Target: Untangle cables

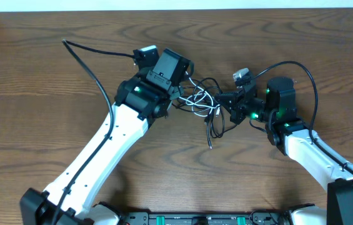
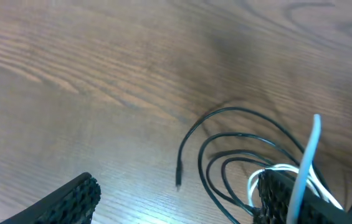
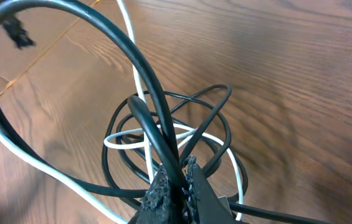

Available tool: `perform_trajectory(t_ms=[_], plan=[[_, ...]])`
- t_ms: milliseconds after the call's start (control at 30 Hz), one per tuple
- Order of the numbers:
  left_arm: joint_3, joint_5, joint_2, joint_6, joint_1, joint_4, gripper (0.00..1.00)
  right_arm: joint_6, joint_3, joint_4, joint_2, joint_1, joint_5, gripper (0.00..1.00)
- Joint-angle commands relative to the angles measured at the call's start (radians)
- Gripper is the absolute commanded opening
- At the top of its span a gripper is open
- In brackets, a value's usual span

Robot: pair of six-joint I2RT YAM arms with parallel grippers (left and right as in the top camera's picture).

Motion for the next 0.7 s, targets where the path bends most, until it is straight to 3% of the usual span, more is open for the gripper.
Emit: perform_trajectory(t_ms=[0,200,467,667], plan=[[-0.005,0.056,-0.078,0.049,0.005,0.031,0.82,-0.001,0.009,-0.002,0.008,-0.007,0.023,0.01],[-0.006,0.238,-0.08,-0.058,0.005,0.105,0.82,0.0,0.009,-0.003,0.008,-0.007,0.023,0.01],[-0.006,0.249,-0.079,-0.089,0.005,0.106,0.83,-0.001,0.009,-0.005,0.008,-0.007,0.023,0.01],[-0.006,0.495,-0.079,0.21,0.003,0.214,0.83,-0.001,0.009,-0.005,0.008,-0.007,0.023,0.01]])
